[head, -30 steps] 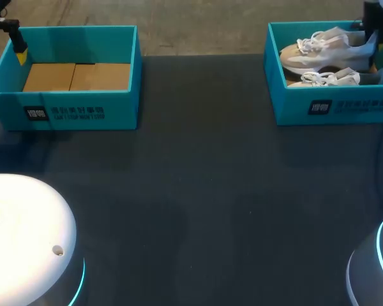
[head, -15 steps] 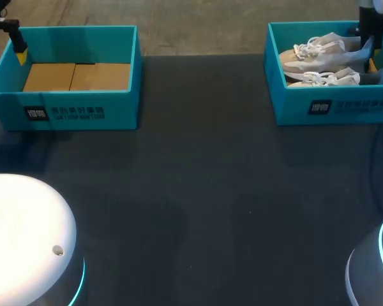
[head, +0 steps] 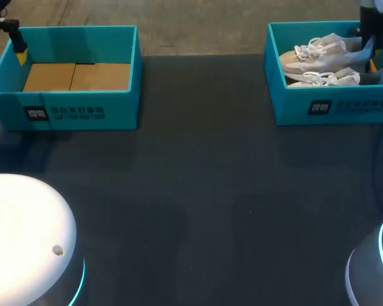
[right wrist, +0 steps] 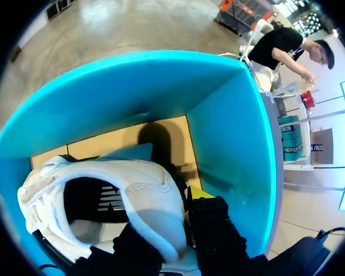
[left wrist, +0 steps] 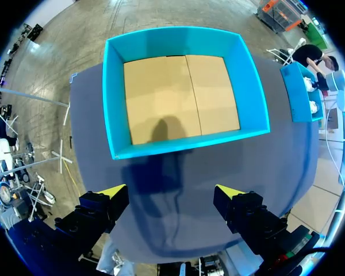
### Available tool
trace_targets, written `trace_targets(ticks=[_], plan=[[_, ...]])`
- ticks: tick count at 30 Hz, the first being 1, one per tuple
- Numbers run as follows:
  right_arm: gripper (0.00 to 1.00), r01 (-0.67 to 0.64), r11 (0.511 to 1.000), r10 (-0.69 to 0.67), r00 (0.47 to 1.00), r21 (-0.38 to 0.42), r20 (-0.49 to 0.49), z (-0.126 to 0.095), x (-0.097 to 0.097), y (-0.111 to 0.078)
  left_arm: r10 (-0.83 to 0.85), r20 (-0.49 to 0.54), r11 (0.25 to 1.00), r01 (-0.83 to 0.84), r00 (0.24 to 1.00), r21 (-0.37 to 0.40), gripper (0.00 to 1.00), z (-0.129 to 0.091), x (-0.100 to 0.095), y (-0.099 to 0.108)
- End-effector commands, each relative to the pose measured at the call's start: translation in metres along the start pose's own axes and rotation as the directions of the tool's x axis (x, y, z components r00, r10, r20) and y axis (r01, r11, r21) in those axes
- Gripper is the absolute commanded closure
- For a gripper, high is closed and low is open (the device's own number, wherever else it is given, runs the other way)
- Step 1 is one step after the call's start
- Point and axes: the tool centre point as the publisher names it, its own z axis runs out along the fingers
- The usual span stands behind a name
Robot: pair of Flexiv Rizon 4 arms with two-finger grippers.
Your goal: Take the shoe out of the shoebox, open the shoe tongue, remove and reinsert the insole, then place the shoe into the shoebox
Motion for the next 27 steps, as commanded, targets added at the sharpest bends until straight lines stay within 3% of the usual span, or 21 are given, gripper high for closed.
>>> trace_targets(ticks=[1, 27], plan=[[1.0, 0.001, 1.0, -0.001, 1.0, -0.006, -0.001, -0.001, 0.001, -0.005, 0.0, 0.002, 1.0, 0.0, 1.0, 0.003, 0.0, 0.0, 0.0, 0.002], [1.0, 0.01, 1.0, -0.009, 0.999, 0.018, -0.031, 0.015, 0.015, -0.013, 0.0, 0.002, 1.0, 0.0, 1.0, 0.003, 0.0, 0.0, 0.0, 0.002]])
